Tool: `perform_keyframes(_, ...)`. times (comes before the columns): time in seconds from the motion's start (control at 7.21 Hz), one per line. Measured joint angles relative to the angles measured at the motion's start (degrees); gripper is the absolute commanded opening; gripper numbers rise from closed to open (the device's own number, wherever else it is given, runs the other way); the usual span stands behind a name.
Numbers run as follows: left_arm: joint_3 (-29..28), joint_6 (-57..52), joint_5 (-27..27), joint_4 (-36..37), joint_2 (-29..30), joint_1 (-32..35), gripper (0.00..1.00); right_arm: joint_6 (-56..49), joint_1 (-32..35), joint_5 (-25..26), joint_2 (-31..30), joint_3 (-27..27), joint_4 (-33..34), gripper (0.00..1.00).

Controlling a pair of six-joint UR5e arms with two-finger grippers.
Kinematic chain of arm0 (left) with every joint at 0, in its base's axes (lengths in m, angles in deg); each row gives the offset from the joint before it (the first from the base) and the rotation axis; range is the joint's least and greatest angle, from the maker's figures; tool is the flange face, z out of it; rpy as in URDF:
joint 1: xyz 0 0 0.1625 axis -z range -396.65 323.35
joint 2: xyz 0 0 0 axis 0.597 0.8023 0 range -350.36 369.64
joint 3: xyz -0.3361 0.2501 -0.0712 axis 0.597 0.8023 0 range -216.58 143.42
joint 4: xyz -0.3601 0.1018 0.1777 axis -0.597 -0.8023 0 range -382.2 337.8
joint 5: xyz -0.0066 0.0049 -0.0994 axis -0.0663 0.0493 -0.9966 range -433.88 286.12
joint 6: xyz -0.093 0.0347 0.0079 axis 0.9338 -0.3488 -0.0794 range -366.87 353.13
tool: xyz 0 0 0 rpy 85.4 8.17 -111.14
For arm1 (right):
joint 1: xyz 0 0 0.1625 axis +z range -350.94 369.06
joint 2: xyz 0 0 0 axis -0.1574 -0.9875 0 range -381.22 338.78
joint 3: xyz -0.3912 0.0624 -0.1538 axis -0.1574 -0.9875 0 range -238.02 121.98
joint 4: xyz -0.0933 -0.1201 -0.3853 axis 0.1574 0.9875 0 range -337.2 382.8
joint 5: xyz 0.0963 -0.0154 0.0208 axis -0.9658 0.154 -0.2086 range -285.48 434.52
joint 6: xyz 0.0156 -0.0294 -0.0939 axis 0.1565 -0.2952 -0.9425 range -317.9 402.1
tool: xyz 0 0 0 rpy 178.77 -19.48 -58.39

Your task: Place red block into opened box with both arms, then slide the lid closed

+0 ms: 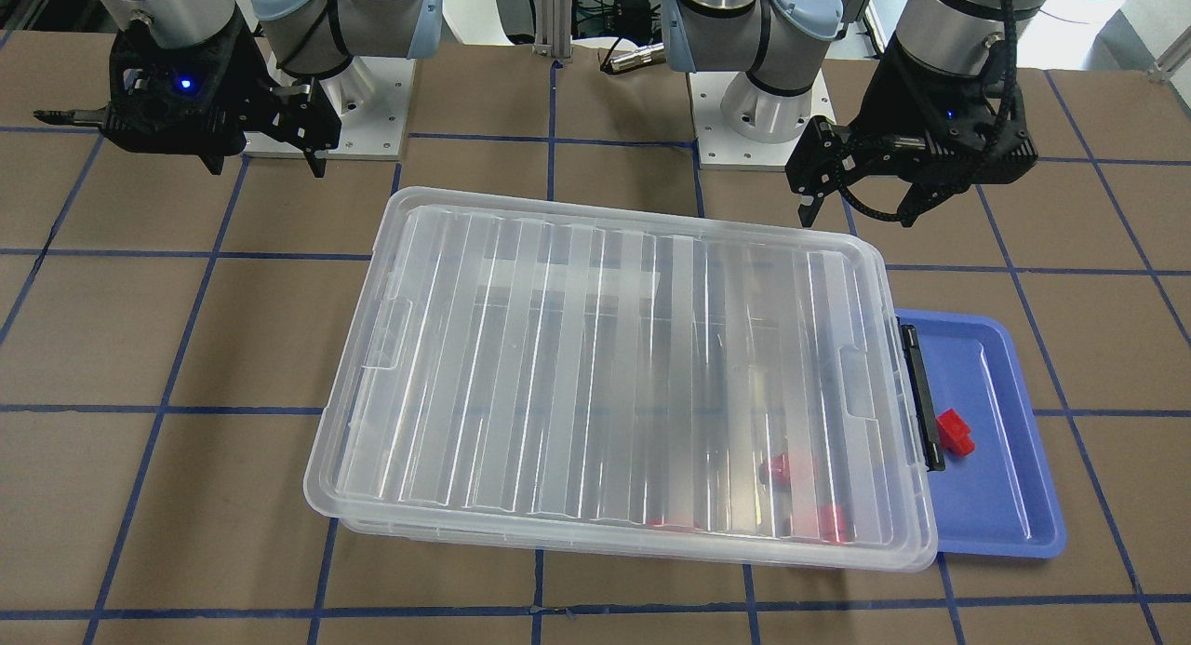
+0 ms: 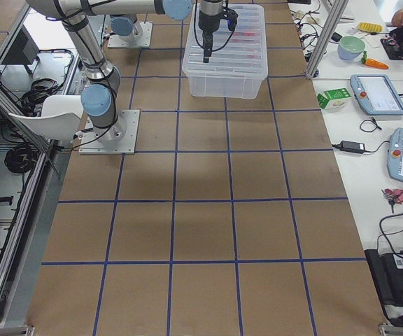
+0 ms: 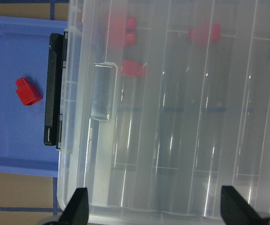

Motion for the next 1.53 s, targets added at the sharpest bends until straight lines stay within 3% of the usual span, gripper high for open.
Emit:
perform_keyframes(0.83, 0.0, 0.1, 0.0, 0.0, 0.0, 0.0, 1.0, 0.6, 0.1, -0.4, 0.7, 0.0, 0.9, 1.0)
perform_keyframes(1.53, 0.1, 0.1, 0.0, -0.1, -0.1, 0.0, 1.0, 0.9, 0.3, -2.7, 5.3, -0.2, 5.4, 1.0)
